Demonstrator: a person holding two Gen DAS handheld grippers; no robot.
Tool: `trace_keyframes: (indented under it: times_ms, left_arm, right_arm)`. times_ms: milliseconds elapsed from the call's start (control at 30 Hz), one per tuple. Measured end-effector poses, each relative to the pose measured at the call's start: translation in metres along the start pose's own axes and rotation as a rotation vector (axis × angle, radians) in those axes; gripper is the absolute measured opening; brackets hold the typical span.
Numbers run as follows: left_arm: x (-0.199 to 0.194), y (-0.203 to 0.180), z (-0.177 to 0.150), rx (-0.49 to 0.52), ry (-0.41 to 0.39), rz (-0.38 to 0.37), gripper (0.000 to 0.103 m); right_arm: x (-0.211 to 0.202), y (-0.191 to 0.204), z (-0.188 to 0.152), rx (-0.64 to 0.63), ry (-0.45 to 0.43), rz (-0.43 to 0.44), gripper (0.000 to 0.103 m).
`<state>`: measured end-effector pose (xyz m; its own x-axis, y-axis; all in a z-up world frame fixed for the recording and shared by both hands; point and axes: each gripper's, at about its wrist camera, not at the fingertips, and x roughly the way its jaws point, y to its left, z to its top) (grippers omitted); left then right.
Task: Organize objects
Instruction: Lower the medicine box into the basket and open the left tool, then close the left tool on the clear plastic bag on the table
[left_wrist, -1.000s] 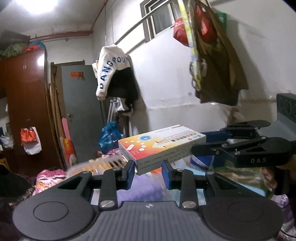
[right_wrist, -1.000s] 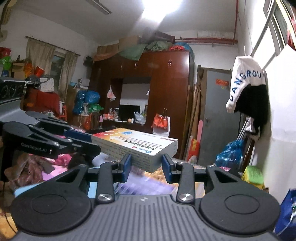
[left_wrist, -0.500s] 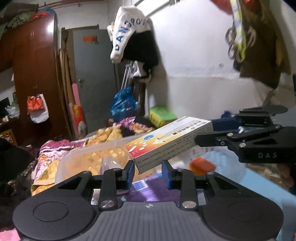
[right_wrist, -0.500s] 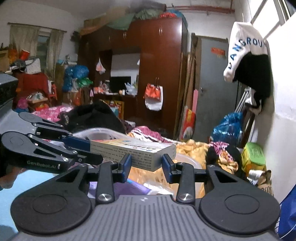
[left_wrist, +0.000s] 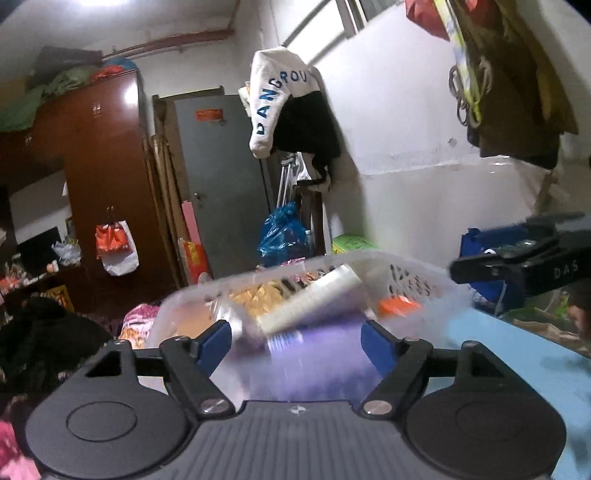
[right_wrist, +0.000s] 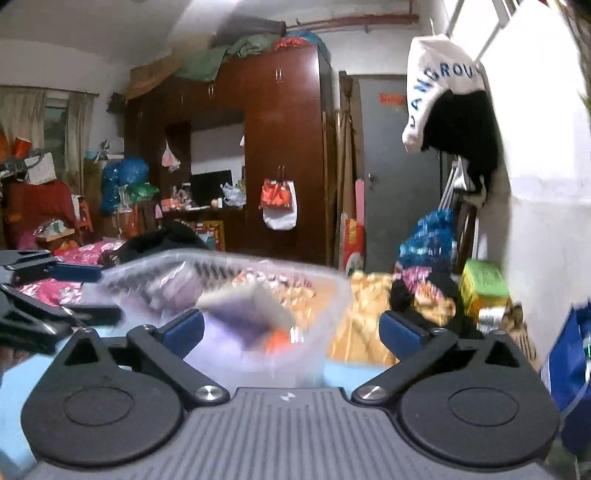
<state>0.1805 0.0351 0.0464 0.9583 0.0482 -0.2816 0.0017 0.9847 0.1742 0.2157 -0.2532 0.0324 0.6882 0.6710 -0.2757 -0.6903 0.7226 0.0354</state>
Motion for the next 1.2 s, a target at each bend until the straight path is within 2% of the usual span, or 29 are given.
trace_keyframes:
  times_ms: [167, 333, 467, 567, 667, 733, 933, 1067, 1167, 1200]
  left_arm:
    - [-0.048, -0.012, -0.054, -0.028, -0.001, -0.014, 0.081]
    - [-0.088, -0.024, -0.102, -0.06, 0.024, -0.027, 0.081]
    - [-0.105, -0.033, -0.118, -0.061, 0.034, 0.005, 0.081]
    - [-0.113, -0.038, -0.121, -0.073, 0.035, -0.022, 0.081]
    - [-0.116, -0.051, -0.13, -0.039, 0.052, -0.045, 0.081]
    - [-0.109, -0.059, -0.135, -0.021, 0.075, -0.052, 0.081]
    - [-0.098, -0.053, -0.143, -0.086, 0.103, -0.086, 0.081]
    - [-0.097, -0.048, -0.146, -0.102, 0.098, -0.105, 0.081]
    - [-0.097, -0.048, -0.146, -0.099, 0.096, -0.116, 0.075]
    - [-0.096, -0.047, -0.146, -0.099, 0.094, -0.118, 0.069]
  right_arm:
    - [-0.02, -0.012, -0.049, 0.103, 0.103, 0.039, 0.103]
    - [-0.028, -0.01, -0.068, 0.147, 0.147, 0.05, 0.103]
    - [-0.023, -0.003, -0.076, 0.13, 0.171, 0.033, 0.102]
    - [-0.014, -0.004, -0.074, 0.137, 0.186, 0.044, 0.098]
    - [-0.008, -0.003, -0.076, 0.128, 0.219, 0.052, 0.09]
    - [-0.009, -0.001, -0.079, 0.115, 0.226, 0.057, 0.088]
    - [-0.009, 0.013, -0.081, 0.057, 0.226, 0.08, 0.073]
    - [-0.009, 0.02, -0.082, 0.034, 0.217, 0.096, 0.058]
    - [-0.01, 0.02, -0.083, 0.035, 0.203, 0.103, 0.047]
    - [-0.011, 0.02, -0.083, 0.035, 0.197, 0.1, 0.046]
